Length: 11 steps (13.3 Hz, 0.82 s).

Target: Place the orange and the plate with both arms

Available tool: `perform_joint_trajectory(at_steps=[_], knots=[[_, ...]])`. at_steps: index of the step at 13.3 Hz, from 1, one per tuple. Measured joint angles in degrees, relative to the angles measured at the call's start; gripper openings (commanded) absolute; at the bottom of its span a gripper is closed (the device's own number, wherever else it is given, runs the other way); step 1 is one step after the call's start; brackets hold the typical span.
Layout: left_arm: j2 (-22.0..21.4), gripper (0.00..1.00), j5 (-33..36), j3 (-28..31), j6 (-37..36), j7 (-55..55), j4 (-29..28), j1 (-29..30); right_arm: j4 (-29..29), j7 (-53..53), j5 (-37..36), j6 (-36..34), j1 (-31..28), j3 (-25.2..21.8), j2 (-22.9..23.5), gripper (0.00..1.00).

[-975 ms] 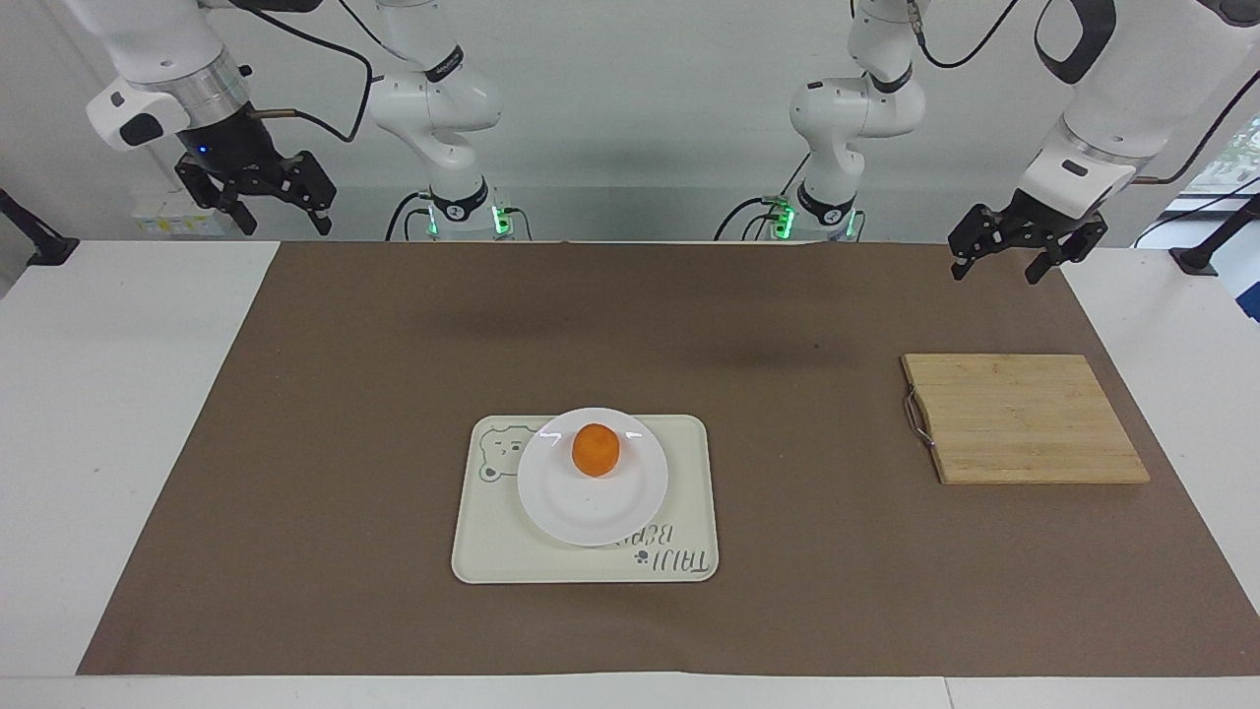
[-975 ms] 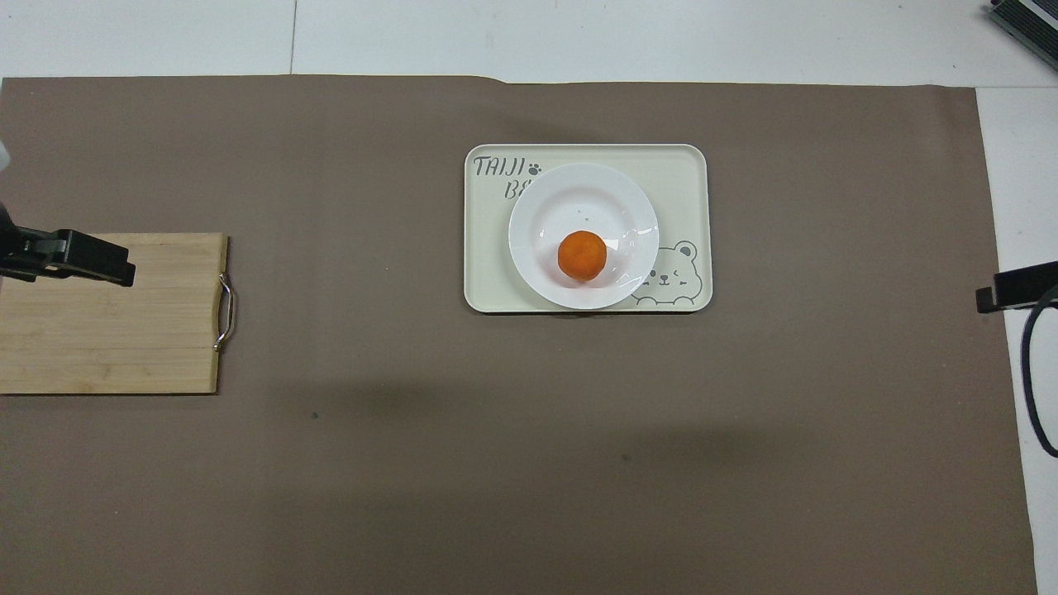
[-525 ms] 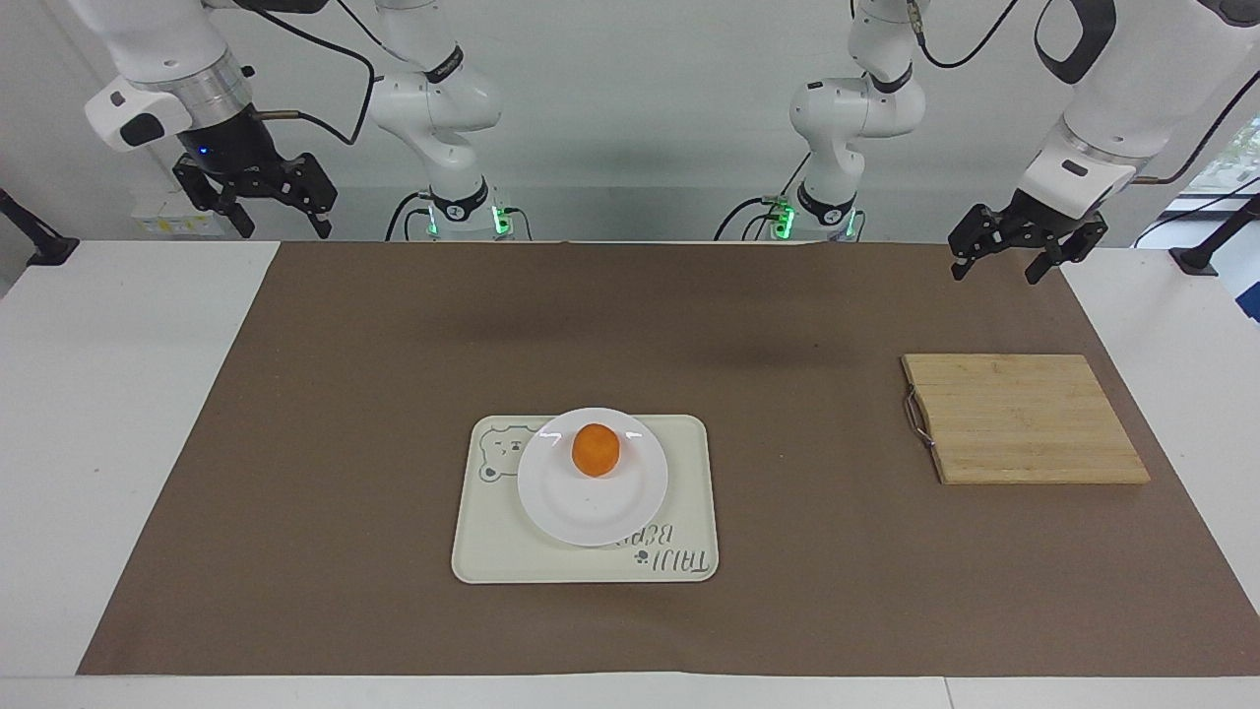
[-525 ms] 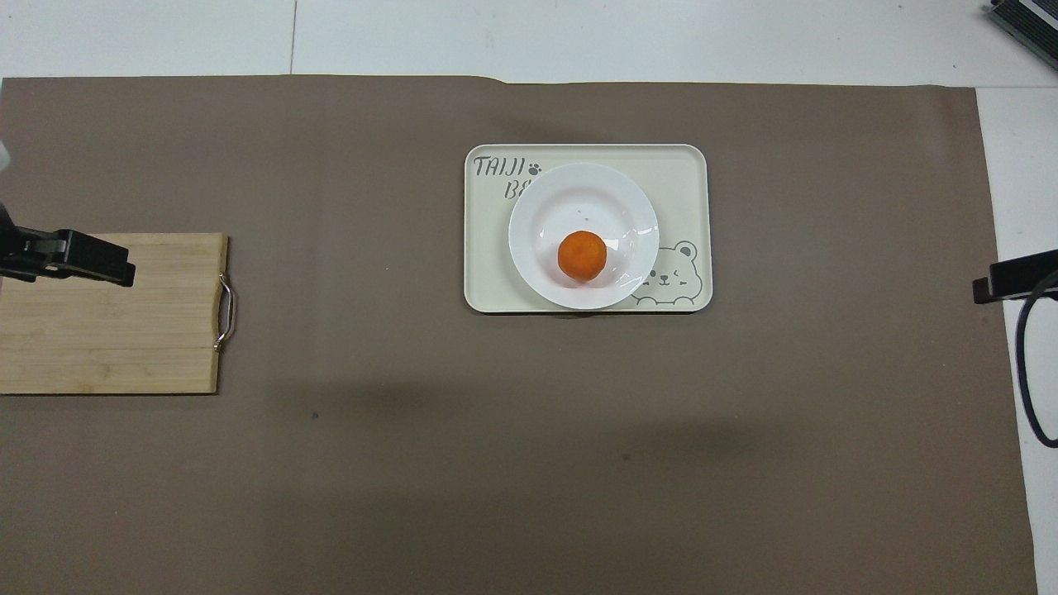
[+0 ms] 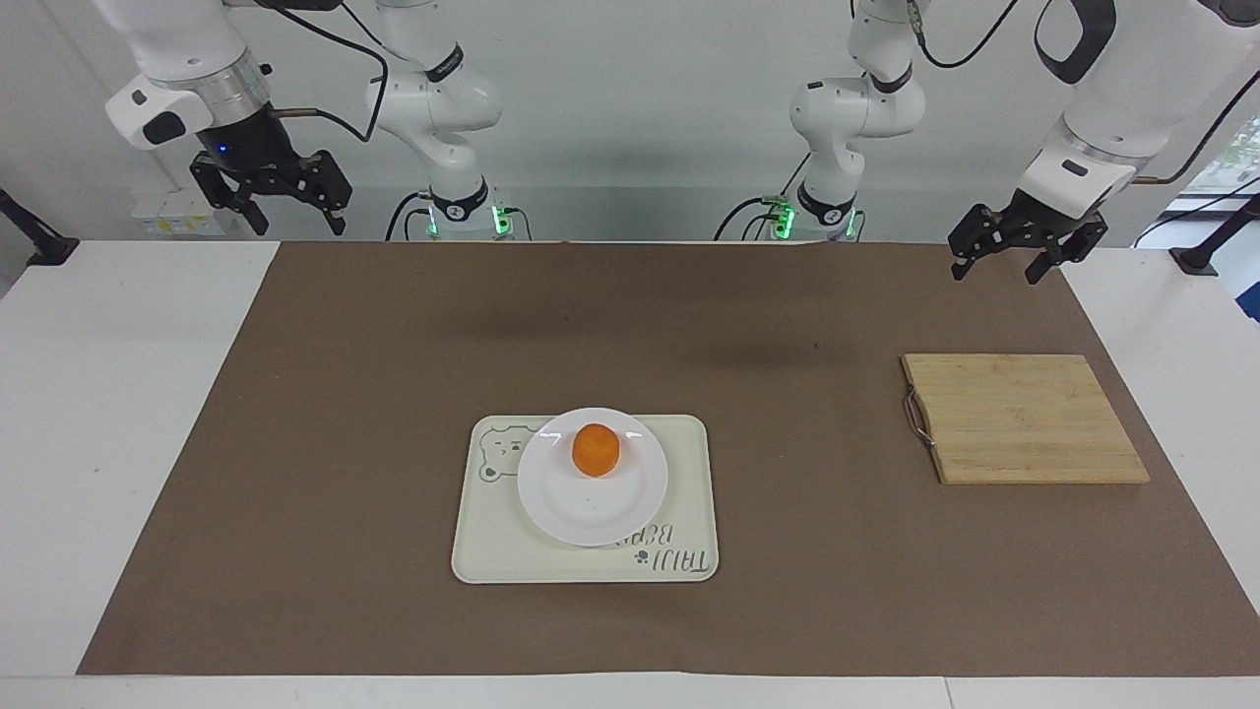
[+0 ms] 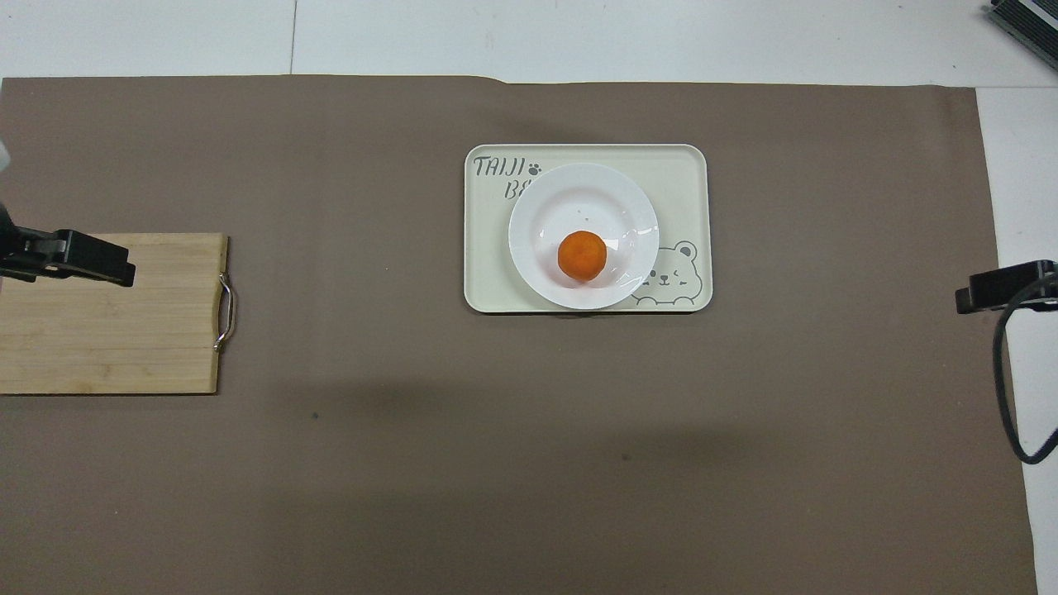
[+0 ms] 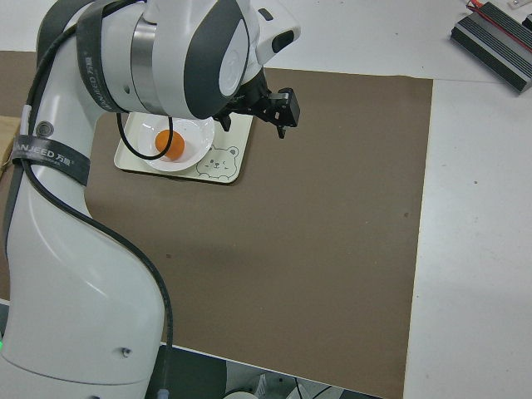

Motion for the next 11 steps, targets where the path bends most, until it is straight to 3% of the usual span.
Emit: perform_joint_trajectory(at_steps=[5,11], knots=[[0.0,1.0,0.0,0.0,0.0,0.0,0.0,0.0,-4.24,0.08,-2.12,3.18,0.15,0.04,-2.56,1.0],[0.0,1.0,0.0,0.0,0.0,0.0,0.0,0.0,-4.3,0.08,-2.15,3.34,0.69,0.07,-2.8,1.0]])
